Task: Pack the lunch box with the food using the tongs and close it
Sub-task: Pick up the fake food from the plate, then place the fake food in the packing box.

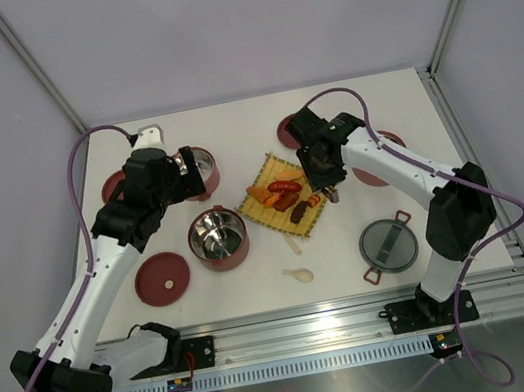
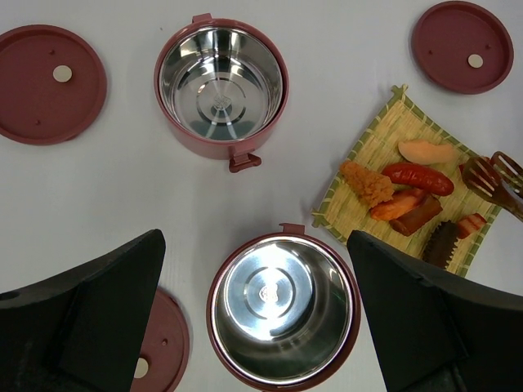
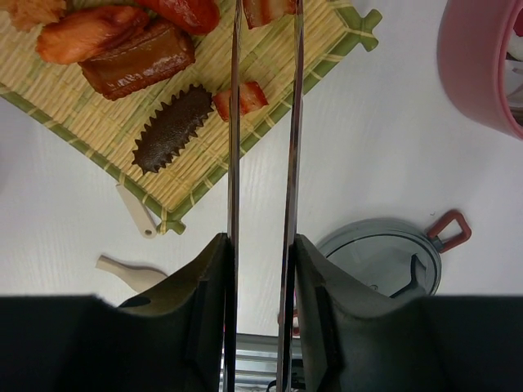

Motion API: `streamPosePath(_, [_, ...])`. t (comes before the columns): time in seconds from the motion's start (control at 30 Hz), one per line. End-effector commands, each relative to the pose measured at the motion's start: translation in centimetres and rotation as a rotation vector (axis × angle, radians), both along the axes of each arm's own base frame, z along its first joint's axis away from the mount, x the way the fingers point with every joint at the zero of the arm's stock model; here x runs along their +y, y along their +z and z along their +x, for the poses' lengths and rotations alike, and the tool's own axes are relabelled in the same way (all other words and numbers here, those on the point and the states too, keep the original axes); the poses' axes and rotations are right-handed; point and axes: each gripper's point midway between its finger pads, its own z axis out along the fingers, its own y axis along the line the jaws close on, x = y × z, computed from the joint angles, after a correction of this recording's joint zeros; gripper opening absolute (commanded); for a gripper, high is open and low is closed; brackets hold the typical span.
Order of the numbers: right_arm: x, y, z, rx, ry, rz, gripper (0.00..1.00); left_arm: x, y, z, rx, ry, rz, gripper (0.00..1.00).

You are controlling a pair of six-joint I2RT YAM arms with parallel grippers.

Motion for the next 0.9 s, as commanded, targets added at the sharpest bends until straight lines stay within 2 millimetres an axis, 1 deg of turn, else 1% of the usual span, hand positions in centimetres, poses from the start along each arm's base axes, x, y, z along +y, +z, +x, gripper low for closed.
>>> streamPosePath(0.0, [1.1,4.6,0.6,-0.108,0.005,0.095,0.37,-0.6,1.3,0.7,-0.038,-0.011,-0.025,0.99])
streamPosePath(0.03, [1.2,4.9,0.7,-0.113,0.004,0.099,0.37,-0.7,1.6,0.7,-0.044,-0.013,-0.029,0.99])
streamPosePath(0.23, [1.3,6.7,0.9,-0.149,0.002,0.119,0.37,-0.8,1.8,1.0,-0.044,-0.014,-0.027,0.99])
streamPosePath(0.37, [0.8,7.7,1.0,-0.174,-0.015,0.114,0.36,-0.7,2.1,1.2,-0.05,-0.012,-0.018,0.99])
streamPosePath(0.47, [-0.1,8.4,1.3,-0.208,-0.044,0.085,0.37,-0.6,2.1,1.2,-0.05,-0.01,-0.011,0.99])
streamPosePath(0.5, [-0.8,8.6,1.4,-0.224,-0.062,0.057,0.36,-0.6,2.1,1.2,-0.051,-0.011,-0.01,0.99])
streamPosePath(0.63, [-2.4,9.2,1.5,-0.24,-0.105,0.033,0.36,-0.6,2.1,1.2,-0.051,-0.012,-0.011,0.99])
streamPosePath(0.73, [-4.0,9.3,1.7,-0.243,-0.144,0.025,0.36,-0.7,2.2,1.3,-0.053,-0.015,-0.014,0.99])
streamPosePath(0.8, [-5.7,9.6,1.7,-0.249,-0.181,0.021,0.36,-0.7,2.2,1.4,-0.051,-0.015,-0.013,0.99])
streamPosePath(0.87, [-6.8,9.8,1.8,-0.256,-0.206,0.02,0.36,-0.8,2.2,1.5,-0.053,-0.015,-0.014,0.99])
